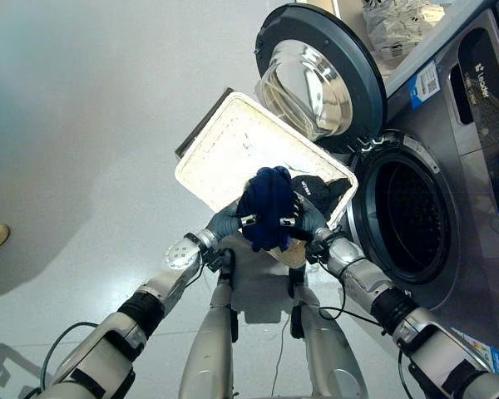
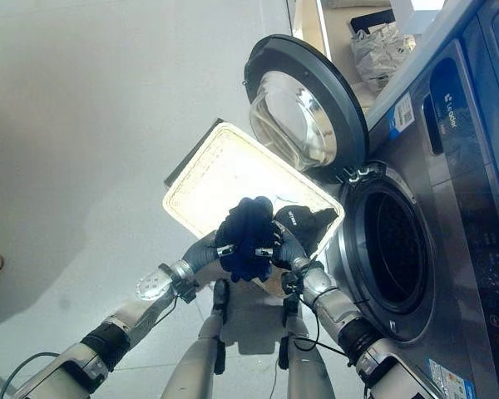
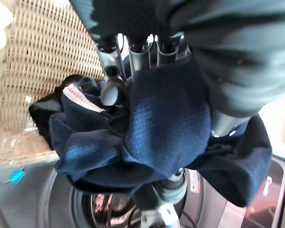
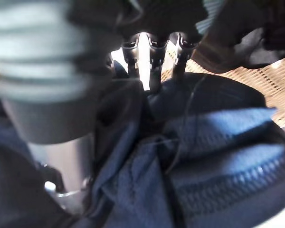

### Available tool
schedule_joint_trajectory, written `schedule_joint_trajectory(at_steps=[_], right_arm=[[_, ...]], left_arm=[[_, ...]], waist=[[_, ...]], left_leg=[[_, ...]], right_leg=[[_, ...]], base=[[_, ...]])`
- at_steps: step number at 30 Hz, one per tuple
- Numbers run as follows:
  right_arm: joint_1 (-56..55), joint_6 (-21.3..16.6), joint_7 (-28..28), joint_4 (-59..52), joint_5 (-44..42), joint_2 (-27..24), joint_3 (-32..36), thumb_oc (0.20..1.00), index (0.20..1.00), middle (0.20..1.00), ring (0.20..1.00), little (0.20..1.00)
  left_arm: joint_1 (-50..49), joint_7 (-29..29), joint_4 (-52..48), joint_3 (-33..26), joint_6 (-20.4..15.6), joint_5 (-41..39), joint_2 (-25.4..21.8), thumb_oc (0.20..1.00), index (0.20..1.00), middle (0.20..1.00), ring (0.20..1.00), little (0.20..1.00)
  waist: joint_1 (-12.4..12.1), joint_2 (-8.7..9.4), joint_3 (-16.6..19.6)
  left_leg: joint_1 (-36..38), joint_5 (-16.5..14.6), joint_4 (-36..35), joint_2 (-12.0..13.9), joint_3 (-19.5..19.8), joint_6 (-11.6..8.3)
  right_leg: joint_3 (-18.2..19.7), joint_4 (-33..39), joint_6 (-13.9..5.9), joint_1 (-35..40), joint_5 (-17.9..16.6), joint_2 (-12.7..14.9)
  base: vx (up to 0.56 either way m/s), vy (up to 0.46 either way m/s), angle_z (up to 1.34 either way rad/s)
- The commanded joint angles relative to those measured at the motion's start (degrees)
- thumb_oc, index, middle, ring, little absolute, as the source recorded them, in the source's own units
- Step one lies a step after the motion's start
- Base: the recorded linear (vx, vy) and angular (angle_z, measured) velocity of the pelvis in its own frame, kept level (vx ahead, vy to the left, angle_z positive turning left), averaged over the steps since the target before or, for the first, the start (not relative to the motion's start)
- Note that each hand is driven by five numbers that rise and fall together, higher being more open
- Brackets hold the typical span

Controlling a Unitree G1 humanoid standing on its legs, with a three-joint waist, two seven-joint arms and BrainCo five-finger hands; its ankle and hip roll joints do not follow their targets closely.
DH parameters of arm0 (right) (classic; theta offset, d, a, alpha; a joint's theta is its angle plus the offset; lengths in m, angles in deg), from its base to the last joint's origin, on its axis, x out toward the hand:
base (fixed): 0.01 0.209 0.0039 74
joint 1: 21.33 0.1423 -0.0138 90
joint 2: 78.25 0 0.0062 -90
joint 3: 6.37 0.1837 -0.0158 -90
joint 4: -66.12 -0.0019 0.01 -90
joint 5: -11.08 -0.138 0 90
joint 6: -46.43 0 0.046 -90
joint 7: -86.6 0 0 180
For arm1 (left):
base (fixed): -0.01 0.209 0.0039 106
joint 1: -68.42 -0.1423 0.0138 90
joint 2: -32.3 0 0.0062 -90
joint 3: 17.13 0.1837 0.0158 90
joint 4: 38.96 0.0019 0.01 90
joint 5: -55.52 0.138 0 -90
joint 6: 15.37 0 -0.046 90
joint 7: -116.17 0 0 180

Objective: Put the clothes into the washing machine.

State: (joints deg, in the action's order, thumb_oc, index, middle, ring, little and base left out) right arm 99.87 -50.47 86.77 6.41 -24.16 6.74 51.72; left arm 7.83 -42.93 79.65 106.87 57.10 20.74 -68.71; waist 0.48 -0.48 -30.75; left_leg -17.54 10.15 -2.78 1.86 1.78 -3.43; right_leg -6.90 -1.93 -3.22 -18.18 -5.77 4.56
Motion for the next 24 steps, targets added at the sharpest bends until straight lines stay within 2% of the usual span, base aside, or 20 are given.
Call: schedule_joint_trajectory(at_steps=[1, 2, 3, 4, 5, 6, 7, 12, 13, 14, 15, 16, 20, 21, 24], right_arm=[[1.6, 2.1, -4.0, -1.0, -6.3, 0.3, -0.1, 1.0, 1.0, 1.0, 1.0, 1.0], [1.6, 2.6, -5.4, -0.9, -7.5, 0.5, -0.2, 1.0, 1.0, 1.0, 1.0, 1.0], [1.7, 3.8, -7.3, -0.6, -9.8, 0.6, -0.3, 0.683, 0.683, 0.683, 0.683, 0.683], [1.7, 4.3, -8.0, -0.6, -11.2, 0.7, -0.4, 0.504, 0.504, 0.504, 0.504, 0.504], [1.7, 4.9, -8.6, -0.6, -12.7, 0.8, -0.5, 0.244, 0.244, 0.244, 0.244, 0.244], [1.7, 4.9, -8.6, -0.6, -12.7, 0.8, -0.5, 0.244, 0.244, 0.244, 0.244, 0.244], [1.5, 5.3, -9.2, -0.6, -14.1, 1.0, -0.5, 0.2, 0.2, 0.2, 0.2, 0.2], [0.5, 8.7, -11.5, 1.1, -18.4, 1.6, -0.5, 0.2, 0.2, 0.2, 0.2, 0.2], [0.4, 9.0, -11.9, 1.6, -18.8, 1.7, -0.8, 0.2, 0.2, 0.2, 0.2, 0.2], [0.4, 9.9, -12.7, 2.2, -19.8, 1.9, -0.9, 0.2, 0.2, 0.2, 0.2, 0.2], [0.2, 10.8, -13.9, 2.9, -21.6, 2.0, -0.9, 0.2, 0.2, 0.2, 0.2, 0.2], [0.2, 10.8, -13.9, 2.9, -21.6, 2.0, -0.9, 0.2, 0.2, 0.2, 0.2, 0.2], [-0.3, 13.4, -16.5, 4.3, -28.1, 2.6, -0.7, 0.2, 0.2, 0.2, 0.2, 0.2], [-0.4, 14.0, -17.4, 4.8, -29.6, 2.7, -0.4, 0.2, 0.2, 0.2, 0.2, 0.2], [-0.5, 14.5, -18.6, 6.3, -33.9, 3.0, -0.2, 0.2, 0.2, 0.2, 0.2, 0.2]], left_arm=[[2.4, 5.8, -8.6, 3.0, -1.5, -2.1, 3.8, 0.2, 0.2, 0.2, 0.2, 0.2], [2.5, 5.7, -8.8, 3.2, -1.0, -2.1, 3.7, 0.2, 0.2, 0.2, 0.2, 0.2], [2.7, 5.7, -8.8, 3.5, -0.6, -2.5, 3.5, 0.2, 0.2, 0.2, 0.2, 0.2], [2.8, 5.7, -8.7, 3.6, -0.4, -2.6, 3.5, 0.2, 0.2, 0.2, 0.2, 0.2], [3.0, 5.7, -8.9, 3.7, 0.1, -2.8, 3.3, 0.2, 0.2, 0.2, 0.2, 0.2], [3.0, 5.7, -8.9, 3.7, 0.1, -2.8, 3.3, 0.2, 0.2, 0.2, 0.2, 0.2], [3.0, 5.8, -8.7, 3.7, 0.2, -2.7, 3.3, 0.2, 0.2, 0.2, 0.2, 0.2], [3.0, 5.8, -8.2, 4.7, 0.4, -1.2, 3.1, 0.2, 0.2, 0.2, 0.2, 0.2], [3.1, 4.9, -8.4, 5.0, 0.4, -0.3, 3.2, 0.366, 0.366, 0.366, 0.366, 0.366], [3.3, 3.4, -8.4, 5.4, 0.2, 1.0, 3.2, 0.661, 0.661, 0.661, 0.661, 0.661], [3.5, 1.0, -8.2, 5.6, 0.8, 2.7, 3.0, 1.0, 1.0, 1.0, 1.0, 1.0], [3.5, 0.9, -8.2, 5.6, 0.8, 2.7, 3.0, 1.0, 1.0, 1.0, 1.0, 1.0], [4.1, -7.6, -6.8, 5.8, 1.1, 9.7, 2.6, 1.0, 1.0, 1.0, 1.0, 1.0], [4.3, -12.7, -6.5, 6.1, 1.8, 13.5, 2.3, 1.0, 1.0, 1.0, 1.0, 1.0], [4.7, -21.8, -4.8, 6.1, 2.6, 20.0, 1.8, 1.0, 1.0, 1.0, 1.0, 1.0]], waist=[[-0.1, -0.9, 1.0], [-0.1, -0.92, 1.0], [-0.1, -0.92, 1.0], [-0.2, -0.92, 1.0], [-0.2, -0.89, 1.0], [-0.2, -0.89, 1.0], [-0.2, -0.87, 1.0], [-0.1, -0.88, 1.0], [-0.1, -0.91, 1.0], [-0.1, -0.95, 1.0], [0.0, -1.02, 1.0], [0.0, -1.02, 1.0], [-0.2, -1.11, 1.0], [-0.2, -1.18, 1.0], [-0.3, -1.37, 1.0]], left_leg=[[0.8, -6.4, 1.4, -5.8, -3.9, 2.08], [0.8, -6.4, 1.5, -5.9, -3.9, 2.07], [0.7, -6.3, 1.6, -5.9, -3.8, 2.06], [0.8, -6.3, 1.6, -5.9, -3.8, 2.06], [0.7, -6.3, 1.6, -6.0, -3.9, 2.06], [0.7, -6.3, 1.6, -6.0, -3.9, 2.06], [0.7, -6.3, 1.7, -6.0, -3.9, 2.07], [0.4, -6.1, 1.6, -6.0, -3.8, 2.14], [0.2, -6.1, 1.7, -6.0, -3.7, 2.16], [0.0, -6.1, 1.8, -6.1, -3.6, 2.17], [-0.4, -6.0, 1.9, -6.1, -3.5, 2.2], [-0.4, -6.0, 1.9, -6.1, -3.5, 2.2], [-1.0, -5.8, 2.1, -6.3, -3.0, 2.29], [-1.4, -5.7, 2.2, -6.3, -2.8, 2.25], [-2.0, -5.4, 2.5, -6.4, -2.8, 2.21]], right_leg=[[-1.2, -1.8, -2.46, -2.0, 1.0, -0.7], [-1.3, -1.8, -2.43, -2.0, 1.0, -0.7], [-1.3, -1.8, -2.4, -2.0, 1.0, -0.7], [-1.3, -1.8, -2.39, -2.0, 1.0, -0.7], [-1.3, -1.9, -2.39, -2.0, 1.0, -0.7], [-1.3, -1.9, -2.39, -2.0, 1.0, -0.7], [-1.3, -1.9, -2.36, -2.1, 1.0, -0.7], [-1.0, -1.8, -2.17, -2.4, 0.9, -0.9], [-0.9, -1.8, -2.12, -2.5, 0.9, -1.0], [-0.8, -1.8, -2.05, -2.7, 0.9, -1.1], [-0.5, -2.0, -1.94, -3.0, 0.9, -1.2], [-0.5, -2.0, -1.93, -3.0, 0.9, -1.2], [-0.5, -2.4, -1.8, -3.7, 1.1, -1.4], [-0.6, -2.6, -1.78, -3.9, 1.1, -1.4], [-0.7, -2.8, -1.71, -4.4, 1.1, -1.4]], base=[[0.0, 0.0, 0.0], [0.0, 0.0, 0.0], [0.0, 0.0, 0.0], [0.0, 0.0, 0.0], [0.0, 0.0, 0.0], [0.0, 0.0, 0.0], [0.0, 0.0, 0.0], [0.0, 0.0, 0.0], [0.0, 0.0, 0.0], [0.0, 0.0, 0.0], [0.0, 0.0, 0.0], [0.01, -0.039, -0.01], [0.01, -0.045, -0.01], [0.01, -0.042, -0.02], [0.01, -0.043, -0.03]])
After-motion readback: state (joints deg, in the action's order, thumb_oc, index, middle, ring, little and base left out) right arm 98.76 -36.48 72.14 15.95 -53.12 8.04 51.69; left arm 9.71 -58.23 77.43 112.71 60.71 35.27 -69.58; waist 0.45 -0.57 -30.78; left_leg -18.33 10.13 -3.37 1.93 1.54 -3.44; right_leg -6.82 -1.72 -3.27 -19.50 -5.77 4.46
